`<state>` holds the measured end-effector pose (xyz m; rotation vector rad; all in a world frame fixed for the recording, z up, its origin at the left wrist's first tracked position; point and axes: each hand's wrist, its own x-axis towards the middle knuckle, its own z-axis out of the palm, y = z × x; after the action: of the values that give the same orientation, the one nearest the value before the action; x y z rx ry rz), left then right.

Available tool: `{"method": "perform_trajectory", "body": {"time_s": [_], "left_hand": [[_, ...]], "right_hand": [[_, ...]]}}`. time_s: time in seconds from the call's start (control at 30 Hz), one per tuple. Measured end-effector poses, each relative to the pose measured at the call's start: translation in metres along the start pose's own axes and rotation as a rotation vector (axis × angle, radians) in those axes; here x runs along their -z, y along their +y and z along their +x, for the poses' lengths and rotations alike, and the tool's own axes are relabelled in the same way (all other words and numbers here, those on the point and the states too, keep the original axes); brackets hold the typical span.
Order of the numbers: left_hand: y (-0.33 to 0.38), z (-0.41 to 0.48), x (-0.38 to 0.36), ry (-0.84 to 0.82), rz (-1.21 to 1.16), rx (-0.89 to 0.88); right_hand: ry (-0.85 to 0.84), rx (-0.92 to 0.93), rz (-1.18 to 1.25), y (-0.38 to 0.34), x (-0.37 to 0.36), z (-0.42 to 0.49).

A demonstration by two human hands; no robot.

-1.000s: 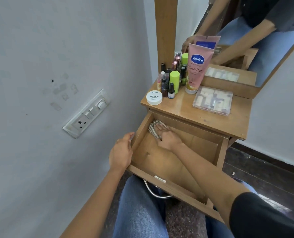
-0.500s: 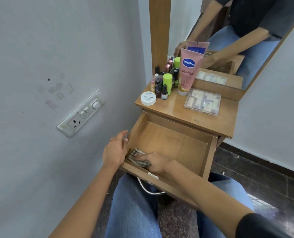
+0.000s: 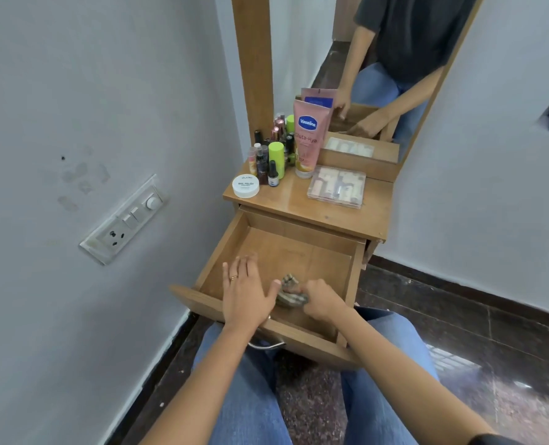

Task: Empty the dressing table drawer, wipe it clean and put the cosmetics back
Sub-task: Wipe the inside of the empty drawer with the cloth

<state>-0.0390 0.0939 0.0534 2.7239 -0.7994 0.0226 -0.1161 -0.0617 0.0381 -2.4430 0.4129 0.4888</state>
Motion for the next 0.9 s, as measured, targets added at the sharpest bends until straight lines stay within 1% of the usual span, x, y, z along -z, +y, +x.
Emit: {"method": "perform_trajectory", "body": {"time_s": [0.07, 0.1, 0.17, 0.23, 0.27, 0.33, 0.5, 0.57, 0.63, 0.7, 0.9], "left_hand": [[-0.003, 0.001, -0.001, -0.038, 0.030, 0.025], [-0.005, 0.002, -0.001, -0.053, 0.031, 0.041], [-0.006, 0.003, 0.000, -0.080, 0.033, 0.051], [-0.006, 0.003, 0.000, -0.081, 0.039, 0.042], [-0.006, 0.003, 0.000, -0.075, 0.035, 0.041], [-0.008, 0.004, 0.000, -0.059, 0.019, 0.041], [-0.016, 0.008, 0.003, 0.010, -0.012, 0.024], [-0.024, 0.012, 0.005, 0.034, -0.021, 0.037], [-0.035, 0.017, 0.007, 0.039, -0.022, 0.056], [-0.044, 0.021, 0.008, 0.024, -0.011, 0.078], [-0.064, 0.031, 0.008, 0.016, -0.005, 0.115]], "right_hand": [[0.122, -0.063, 0.060, 0.002, 0.005, -0.008], [0.208, -0.076, 0.105, 0.004, 0.007, -0.011], [0.399, -0.058, 0.183, 0.011, 0.011, -0.017], [0.550, -0.029, 0.200, 0.016, 0.017, -0.023], [0.607, -0.022, 0.183, 0.016, 0.021, -0.026], [0.667, -0.036, 0.143, 0.018, 0.028, -0.031], [0.691, -0.085, 0.129, 0.025, 0.040, -0.041], [0.664, -0.102, 0.053, 0.031, 0.046, -0.047], [0.558, -0.146, -0.016, 0.038, 0.049, -0.052], [0.448, -0.166, -0.028, 0.045, 0.047, -0.056], [0.220, -0.127, -0.102, 0.053, 0.024, -0.086]]}}
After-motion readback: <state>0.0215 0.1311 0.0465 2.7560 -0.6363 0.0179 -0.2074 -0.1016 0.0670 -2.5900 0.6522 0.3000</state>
